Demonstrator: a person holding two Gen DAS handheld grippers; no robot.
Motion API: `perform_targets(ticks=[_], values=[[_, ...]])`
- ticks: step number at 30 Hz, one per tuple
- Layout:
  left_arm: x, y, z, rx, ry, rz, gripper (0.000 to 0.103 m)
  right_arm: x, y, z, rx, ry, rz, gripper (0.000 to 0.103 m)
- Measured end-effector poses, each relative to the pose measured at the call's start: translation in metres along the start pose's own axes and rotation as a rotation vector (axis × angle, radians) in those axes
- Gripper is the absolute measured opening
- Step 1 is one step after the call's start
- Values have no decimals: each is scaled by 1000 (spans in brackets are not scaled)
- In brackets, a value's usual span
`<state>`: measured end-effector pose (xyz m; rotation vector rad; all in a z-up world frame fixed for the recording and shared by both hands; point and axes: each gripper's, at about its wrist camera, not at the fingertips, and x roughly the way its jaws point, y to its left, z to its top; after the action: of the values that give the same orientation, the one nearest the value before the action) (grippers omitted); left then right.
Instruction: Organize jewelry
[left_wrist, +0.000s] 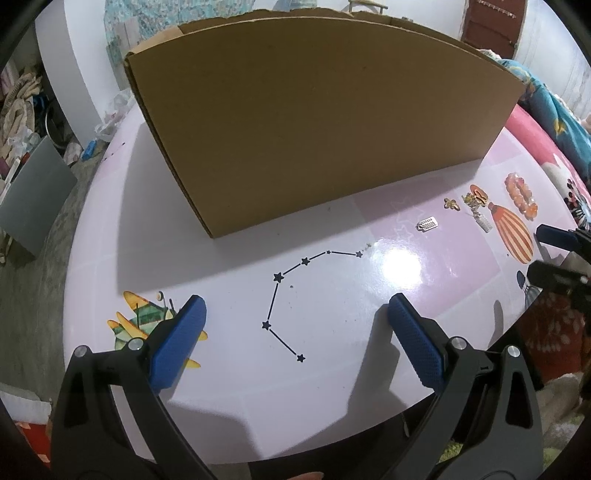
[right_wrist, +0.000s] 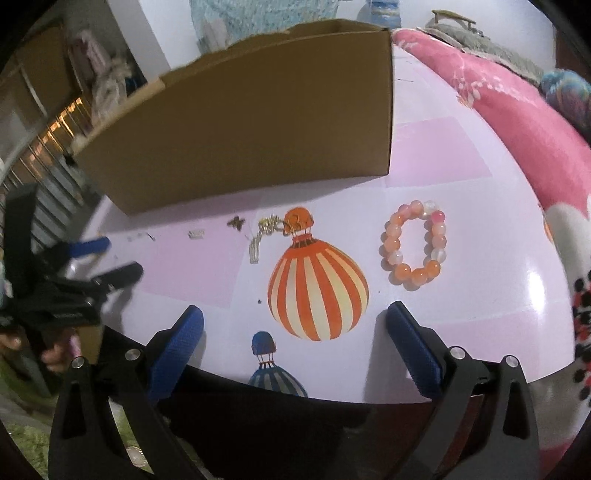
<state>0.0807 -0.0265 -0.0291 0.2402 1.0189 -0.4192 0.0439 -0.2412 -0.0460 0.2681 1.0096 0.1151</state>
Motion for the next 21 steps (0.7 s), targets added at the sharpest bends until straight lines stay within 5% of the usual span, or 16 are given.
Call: perform_targets(ticks=[8,12,19,21], values=[[-1,0,-1,-22,2,1,96,-2,-2,2,-6,-8,28,96],[-16,-3,6,-40,-77,-41,96,-3,-4,3,-8,10,21,96],[-25,-38,24,109,-156,-29,94,-9,-13,10,30,-30,64,93],[-23,-49,26,157,-157,-44,84,-11,-10,12,22,-39,66,89]])
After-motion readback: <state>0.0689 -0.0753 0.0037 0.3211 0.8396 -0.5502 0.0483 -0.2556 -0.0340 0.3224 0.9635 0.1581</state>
